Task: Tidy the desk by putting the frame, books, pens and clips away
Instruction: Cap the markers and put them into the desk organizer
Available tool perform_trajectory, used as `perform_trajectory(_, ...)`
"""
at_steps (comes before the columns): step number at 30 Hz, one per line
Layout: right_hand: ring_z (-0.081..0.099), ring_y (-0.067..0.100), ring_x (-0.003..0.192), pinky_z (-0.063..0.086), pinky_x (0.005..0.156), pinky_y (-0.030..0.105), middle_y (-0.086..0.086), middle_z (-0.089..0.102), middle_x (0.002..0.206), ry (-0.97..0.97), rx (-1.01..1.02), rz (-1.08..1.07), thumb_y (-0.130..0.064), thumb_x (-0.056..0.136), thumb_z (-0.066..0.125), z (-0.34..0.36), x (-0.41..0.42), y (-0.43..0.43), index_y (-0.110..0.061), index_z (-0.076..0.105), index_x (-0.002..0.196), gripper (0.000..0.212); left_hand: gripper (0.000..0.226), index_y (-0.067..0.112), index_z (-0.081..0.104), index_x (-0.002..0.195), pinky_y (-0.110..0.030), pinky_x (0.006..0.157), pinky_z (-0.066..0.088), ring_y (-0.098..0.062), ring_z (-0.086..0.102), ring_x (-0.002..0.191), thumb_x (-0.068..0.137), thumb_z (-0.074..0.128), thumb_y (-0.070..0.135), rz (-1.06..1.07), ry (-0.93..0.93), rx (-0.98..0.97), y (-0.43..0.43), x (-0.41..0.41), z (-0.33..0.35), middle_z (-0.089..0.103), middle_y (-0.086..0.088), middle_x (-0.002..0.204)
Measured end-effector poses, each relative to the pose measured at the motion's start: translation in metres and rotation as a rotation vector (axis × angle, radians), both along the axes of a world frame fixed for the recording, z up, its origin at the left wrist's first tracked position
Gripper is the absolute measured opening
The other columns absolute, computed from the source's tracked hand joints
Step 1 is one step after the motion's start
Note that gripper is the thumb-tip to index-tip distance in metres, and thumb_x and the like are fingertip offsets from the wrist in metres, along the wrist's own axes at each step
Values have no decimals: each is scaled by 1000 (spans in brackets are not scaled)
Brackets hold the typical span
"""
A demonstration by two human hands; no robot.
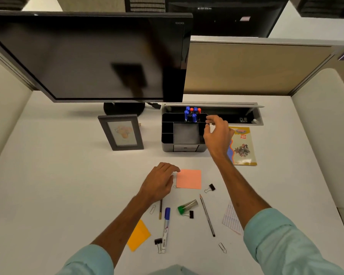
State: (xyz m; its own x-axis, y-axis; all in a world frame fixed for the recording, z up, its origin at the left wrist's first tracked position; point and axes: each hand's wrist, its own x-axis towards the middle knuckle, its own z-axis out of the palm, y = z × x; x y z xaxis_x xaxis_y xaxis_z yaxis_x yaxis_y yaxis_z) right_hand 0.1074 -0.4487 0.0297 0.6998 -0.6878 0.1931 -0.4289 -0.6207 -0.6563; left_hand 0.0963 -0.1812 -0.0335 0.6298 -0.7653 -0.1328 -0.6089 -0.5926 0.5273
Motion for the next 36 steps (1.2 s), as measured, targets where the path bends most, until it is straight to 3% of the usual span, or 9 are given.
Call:
perform_trajectory(7,68,8,94,44,95,41,-13,74,104,-67,38,112,-13,97,62,2,-82,71,-26,70,115,24,22,32,55,119,-29,77,56,-11,61,89,99,58,41,254,-50,50,19,-41,14,68,11,104)
perform_trajectory(10,68,7,97,43,95,36,-14,74,104,-4,75,198,-10,94,62,-3,-113,105,-28,70,116,29,23,29,51,107,-32,64,50,-15,63,83,96,55,49,278,-49,140,28,-64,15,67,10,93)
perform_trajectory(12,68,4,93,43,95,34,-16,74,102,21,126,219,-10,94,61,-7,-128,121,-31,70,114,31,29,26,53,106,-31,64,42,-17,64,85,95,52,53,289,-63,219,32,-80,12,68,7,93)
perform_trajectory(18,70,8,82,58,89,35,-18,76,103,97,163,252,-22,100,64,-18,-155,140,-34,71,113,19,52,18,63,113,-40,90,48,-25,60,108,96,43,62,366,-69,528,40,-122,2,72,-3,111)
perform_trajectory(22,69,7,84,56,71,20,-17,77,107,162,175,248,-24,101,64,-23,-169,140,-33,70,112,16,57,17,62,123,-39,94,50,-25,59,117,94,49,64,379,-4,585,44,-139,-3,69,-4,121)
perform_trajectory(25,67,5,80,40,62,8,-18,75,105,229,184,247,-26,101,63,-23,-180,142,-34,69,111,14,53,17,61,123,-37,91,51,-24,60,115,96,51,62,371,-3,577,44,-146,-3,70,-4,120)
perform_trajectory(28,67,4,75,35,59,8,-19,74,103,288,204,255,-26,102,61,-22,-189,143,-36,68,109,13,44,17,62,122,-35,86,51,-22,61,111,99,53,54,383,12,541,44,-148,0,71,-4,118)
perform_trajectory(32,68,4,75,47,60,18,-19,74,102,332,234,257,-26,101,60,-22,-193,141,-36,67,104,12,36,19,63,114,-29,71,45,-18,62,102,99,50,49,429,5,408,42,-148,5,72,-1,108)
perform_trajectory(36,71,6,81,63,76,31,-17,75,101,291,345,291,-32,100,64,-22,-186,140,-34,70,104,7,22,27,52,100,-26,66,48,-12,60,83,100,48,49,431,1,191,39,-142,15,66,5,91)
